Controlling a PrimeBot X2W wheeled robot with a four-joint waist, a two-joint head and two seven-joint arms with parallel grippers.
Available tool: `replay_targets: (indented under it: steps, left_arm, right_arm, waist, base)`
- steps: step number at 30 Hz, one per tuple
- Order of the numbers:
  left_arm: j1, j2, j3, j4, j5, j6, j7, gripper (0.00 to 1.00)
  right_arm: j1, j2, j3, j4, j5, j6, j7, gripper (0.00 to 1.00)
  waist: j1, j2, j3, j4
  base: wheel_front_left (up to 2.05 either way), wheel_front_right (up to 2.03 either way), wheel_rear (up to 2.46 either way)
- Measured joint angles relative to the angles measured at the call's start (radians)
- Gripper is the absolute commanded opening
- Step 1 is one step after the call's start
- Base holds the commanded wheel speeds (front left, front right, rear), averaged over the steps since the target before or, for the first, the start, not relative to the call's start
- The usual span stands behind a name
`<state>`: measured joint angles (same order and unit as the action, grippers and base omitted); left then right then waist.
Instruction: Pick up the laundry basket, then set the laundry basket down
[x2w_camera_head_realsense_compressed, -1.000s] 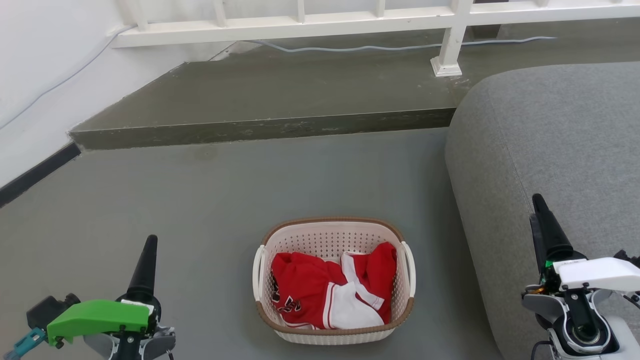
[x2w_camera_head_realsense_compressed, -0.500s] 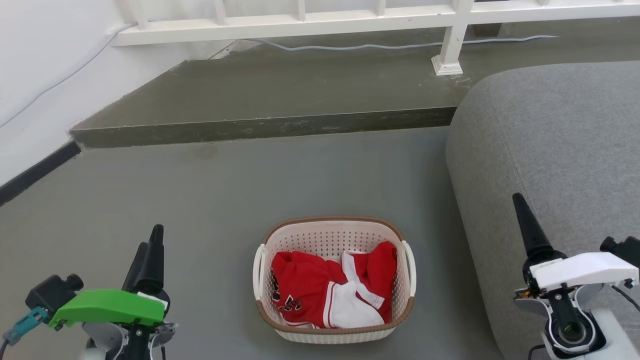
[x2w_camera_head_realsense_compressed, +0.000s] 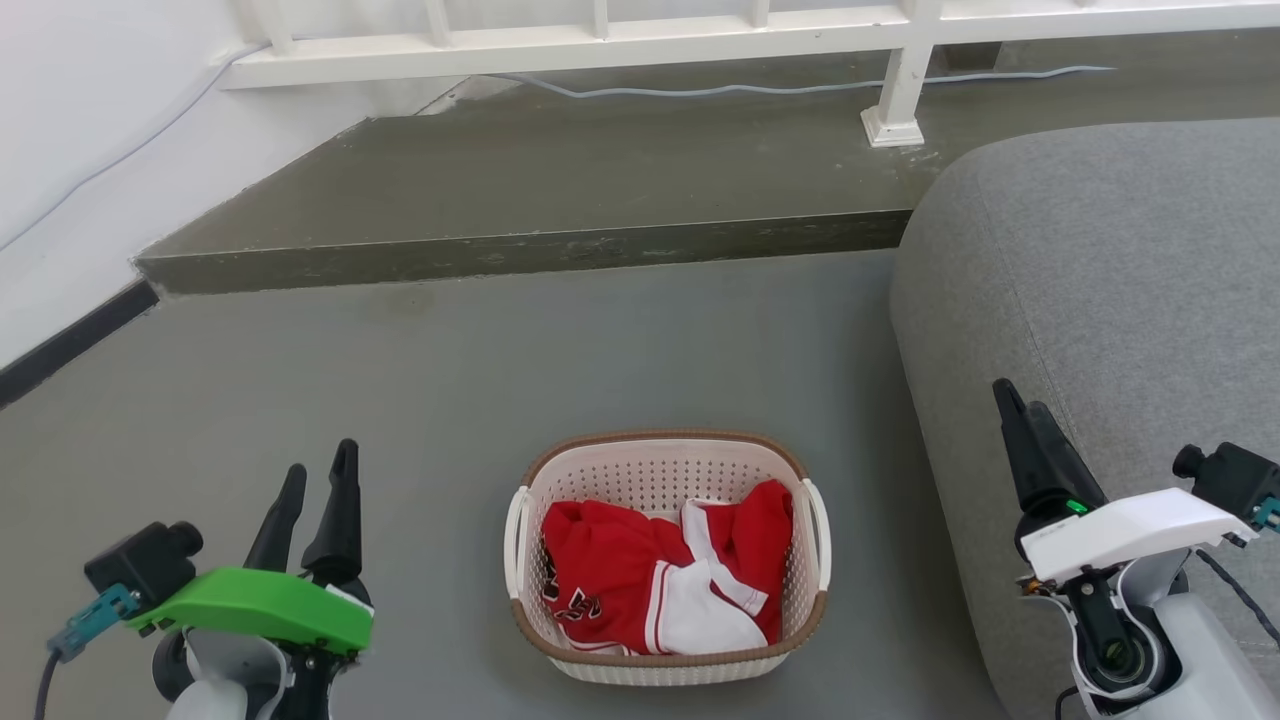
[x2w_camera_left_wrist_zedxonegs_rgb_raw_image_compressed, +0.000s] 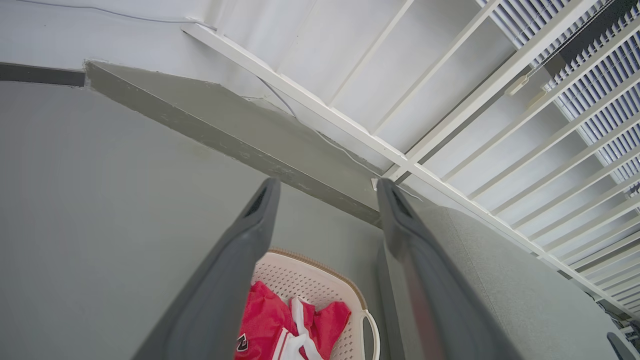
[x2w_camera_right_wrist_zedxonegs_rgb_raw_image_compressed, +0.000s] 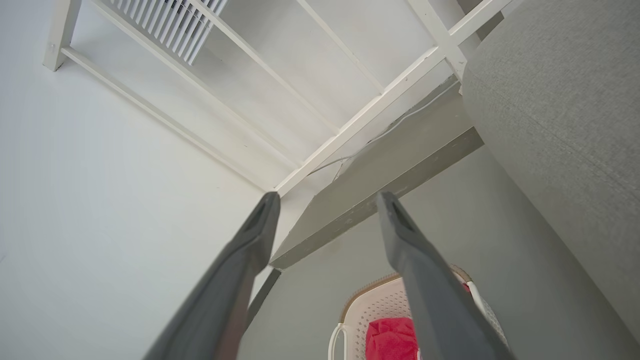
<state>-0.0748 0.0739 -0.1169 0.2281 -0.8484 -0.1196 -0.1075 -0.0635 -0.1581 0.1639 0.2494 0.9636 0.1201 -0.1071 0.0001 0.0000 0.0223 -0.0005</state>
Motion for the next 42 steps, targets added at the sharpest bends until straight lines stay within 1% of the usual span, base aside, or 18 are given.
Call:
replay_targets:
  steps: [2, 3, 13, 42]
  left_arm:
    - [-0.004, -0.002, -0.003, -0.001, 0.024, 0.001, -0.004, 1.00]
    - [-0.006, -0.003, -0.005, -0.002, 0.037, 0.002, -0.010, 1.00]
    - [-0.008, -0.021, -0.015, -0.012, 0.179, 0.010, -0.044, 1.00]
    - [-0.023, -0.027, -0.048, -0.035, 0.521, 0.011, -0.135, 1.00]
  right_arm:
    - [-0.001, 0.000, 0.006, 0.000, -0.024, 0.000, -0.008, 1.00]
    - [-0.002, 0.000, 0.008, 0.000, -0.040, -0.007, -0.008, 1.00]
    - [-0.012, 0.000, 0.039, 0.001, -0.183, -0.008, -0.043, 1.00]
    - [-0.032, 0.000, 0.087, 0.010, -0.528, -0.008, -0.132, 1.00]
  waist:
    - [0.0000, 0.0000, 0.000, -0.001]
    - [0.0000, 0.0000, 0.000, -0.001]
    - [0.0000, 0.0000, 0.001, -0.001]
    - [0.0000, 0.0000, 0.001, 0.000]
  base:
    - [0.00, 0.00, 0.00]
    - [0.00, 0.00, 0.00]
    - [0.00, 0.00, 0.00]
    - [0.00, 0.00, 0.00]
